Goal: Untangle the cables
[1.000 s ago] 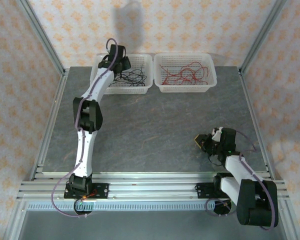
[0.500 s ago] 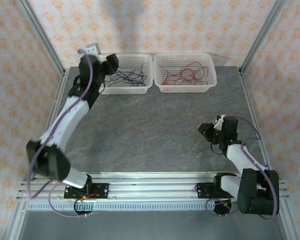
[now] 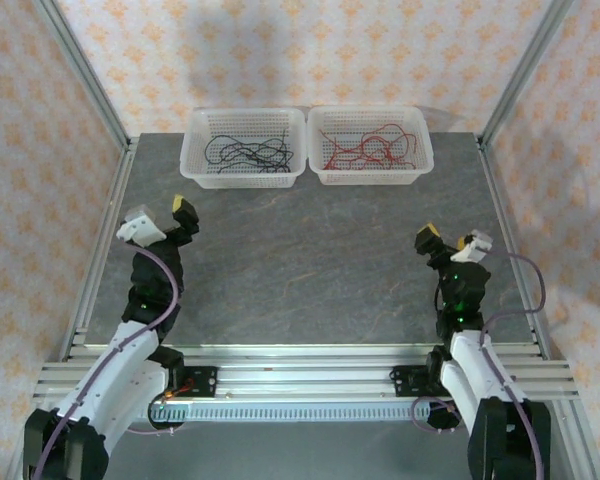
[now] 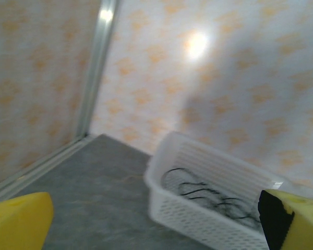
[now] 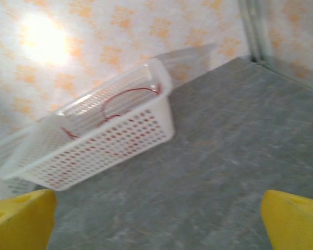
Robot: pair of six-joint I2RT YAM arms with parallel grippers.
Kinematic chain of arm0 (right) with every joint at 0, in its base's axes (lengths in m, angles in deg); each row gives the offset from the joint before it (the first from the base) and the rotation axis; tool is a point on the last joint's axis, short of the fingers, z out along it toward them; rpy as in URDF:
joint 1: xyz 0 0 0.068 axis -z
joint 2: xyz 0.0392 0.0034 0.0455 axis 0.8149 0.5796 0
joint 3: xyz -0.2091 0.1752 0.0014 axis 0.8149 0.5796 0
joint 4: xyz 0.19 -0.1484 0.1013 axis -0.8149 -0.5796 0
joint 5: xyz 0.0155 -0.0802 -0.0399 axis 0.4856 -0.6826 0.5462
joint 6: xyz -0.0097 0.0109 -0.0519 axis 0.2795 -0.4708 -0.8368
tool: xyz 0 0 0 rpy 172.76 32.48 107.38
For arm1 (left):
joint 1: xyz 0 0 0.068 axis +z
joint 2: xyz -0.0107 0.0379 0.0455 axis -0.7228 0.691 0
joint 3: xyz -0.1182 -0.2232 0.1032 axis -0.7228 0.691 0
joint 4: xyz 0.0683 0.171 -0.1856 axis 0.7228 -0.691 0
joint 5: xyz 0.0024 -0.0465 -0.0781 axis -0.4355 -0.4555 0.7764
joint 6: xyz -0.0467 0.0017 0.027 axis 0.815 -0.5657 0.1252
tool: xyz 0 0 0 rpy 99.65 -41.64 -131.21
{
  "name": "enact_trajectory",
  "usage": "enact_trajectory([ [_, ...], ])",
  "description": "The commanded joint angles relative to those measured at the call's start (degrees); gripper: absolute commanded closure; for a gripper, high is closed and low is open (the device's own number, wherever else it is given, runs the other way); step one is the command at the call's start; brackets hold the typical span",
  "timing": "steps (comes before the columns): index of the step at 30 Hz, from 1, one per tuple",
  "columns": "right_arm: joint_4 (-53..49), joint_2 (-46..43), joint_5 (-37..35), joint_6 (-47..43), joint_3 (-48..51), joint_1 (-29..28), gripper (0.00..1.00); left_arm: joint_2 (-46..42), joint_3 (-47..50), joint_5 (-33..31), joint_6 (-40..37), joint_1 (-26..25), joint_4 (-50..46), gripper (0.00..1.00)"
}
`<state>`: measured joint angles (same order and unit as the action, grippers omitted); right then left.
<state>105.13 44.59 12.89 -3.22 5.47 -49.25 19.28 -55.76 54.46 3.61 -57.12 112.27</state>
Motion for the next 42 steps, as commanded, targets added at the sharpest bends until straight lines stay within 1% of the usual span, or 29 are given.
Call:
enact_trajectory([
  [1, 10.20, 4.23, -5.31, -4.84, 0.65, 0.30, 0.00, 4.90, 8.95, -12.82, -4.00, 0.11, 13.12, 0.01],
  [3, 13.83, 7.85, -4.56, -4.86, 1.42, 0.22, 0.00, 10.33, 15.64, -12.44, -7.52, 0.03, 27.53, 0.01],
  [4, 16.41, 9.76, -4.28, -5.08, 1.88, 0.01, 0.00, 14.63, 17.86, -12.46, -8.72, 0.03, 34.81, 0.01],
  [6, 20.96, 13.41, -4.11, -5.89, 2.70, -0.44, 0.00, 24.46, 19.05, -13.56, -11.27, 0.18, 46.43, 0.01],
  [7, 22.90, 15.22, -4.24, -6.00, 2.89, -0.70, 0.00, 29.61, 19.28, -13.66, -13.73, -0.13, 55.15, 0.01],
  [8, 25.37, 17.44, -4.10, -5.99, 2.97, -0.95, 0.00, 34.22, 19.48, -11.42, -15.56, -0.05, 62.03, 0.01],
  [10, 28.22, 20.03, -3.62, -6.55, 2.56, -1.25, 0.00, 42.88, 17.78, -9.18, -13.82, 1.12, 68.00, 0.00],
  [11, 30.48, 21.46, -3.58, -6.70, 2.54, -1.37, 0.00, 47.20, 16.65, -8.55, -16.68, 1.01, 72.73, 0.00],
  [12, 32.17, 22.40, -3.74, -6.75, 2.46, -1.37, 0.00, 47.00, 15.49, -8.50, -17.97, -0.04, 70.13, 0.00],
  [13, 33.67, 24.43, -4.05, -6.78, 2.24, -1.37, 0.00, 44.40, 13.97, -7.14, -17.23, -0.52, 62.49, 0.00],
  [14, 34.55, 25.71, -3.91, -7.53, 1.70, -1.37, 0.00, 42.39, 12.31, -4.34, -16.04, 0.20, 55.78, 0.00],
  [15, 34.15, 26.46, -3.94, -8.22, 0.91, -1.37, 0.00, 41.95, 11.50, -2.08, -15.13, 1.50, 53.48, 0.00],
  [16, 35.22, 28.01, -3.66, -9.21, 0.50, -1.37, 0.00, 42.80, 11.25, 0.91, -13.71, 3.48, 53.68, 0.00],
  [17, 38.09, 30.97, -3.62, -9.56, 0.59, -1.37, 0.00, 44.33, 11.17, 4.67, -11.84, 5.70, 53.43, 0.00],
  [19, 44.50, 38.05, -2.27, -10.01, 0.45, -1.41, 0.00, 47.60, 10.00, 6.97, -10.84, 8.27, 56.20, 0.00],
  [20, 47.21, 41.55, -1.02, -10.93, -0.24, -1.86, 0.00, 45.44, 8.56, 7.77, -9.50, 8.79, 49.54, 0.00],
  [21, 47.53, 42.95, 0.00, -11.60, -1.42, -2.21, 0.00, 44.28, 6.67, 8.54, -8.43, 9.29, 43.39, 0.00],
  [22, 41.05, 42.08, 0.16, -12.20, -4.00, -2.57, 0.00, 44.84, 6.07, 8.59, -8.66, 9.62, 43.02, 0.00],
  [23, 30.77, 41.47, -1.26, -13.16, -8.50, -3.29, 0.00, 45.94, 7.15, 9.10, -9.29, 9.60, 47.02, 0.00],
  [24, 31.86, 42.78, -4.90, -13.99, -9.09, -5.31, 0.00, 46.35, 7.21, 9.01, -9.53, 9.60, 48.65, 0.00],
  [25, 33.73, 42.77, -6.07, -13.89, -8.38, -5.78, 0.00, 45.60, 6.75, 9.12, -8.98, 9.60, 45.83, 0.00],
  [26, 30.63, 41.86, -5.73, -14.02, -9.08, -5.59, 0.00, 45.24, 6.62, 9.09, -8.84, 9.67, 44.59, 0.00],
  [28, 32.50, 42.39, -5.74, -14.07, -8.68, -5.66, 0.00, 46.18, 7.18, 8.97, -9.54, 9.60, 47.37, 0.00],
  [29, 30.64, 41.80, -5.78, -14.05, -9.03, -5.67, 0.00, 45.89, 6.92, 9.19, -9.51, 9.52, 46.78, 0.00],
  [31, 31.76, 41.99, -5.82, -14.17, -8.75, -5.72, 0.00, 45.66, 6.58, 10.09, -9.86, 9.51, 45.61, 0.01],
  [32, 31.34, 41.89, -5.84, -14.14, -8.71, -5.67, 0.00, 46.04, 6.43, 11.50, -10.67, 9.51, 46.14, 0.01],
  [34, 31.41, 41.80, -5.82, -14.15, -8.75, -5.67, 0.00, 45.67, 5.63, 14.27, -11.38, 9.41, 43.83, 0.01],
  [36, 31.63, 41.93, -5.89, -14.07, -8.64, -5.67, 0.00, 46.02, 5.91, 14.54, -11.74, 9.39, 44.85, 0.01],
  [42, 31.63, 41.87, -5.85, -14.14, -8.65, -5.67, 0.00, 45.78, 5.29, 16.44, -11.14, 10.21, 43.17, 0.00],
])
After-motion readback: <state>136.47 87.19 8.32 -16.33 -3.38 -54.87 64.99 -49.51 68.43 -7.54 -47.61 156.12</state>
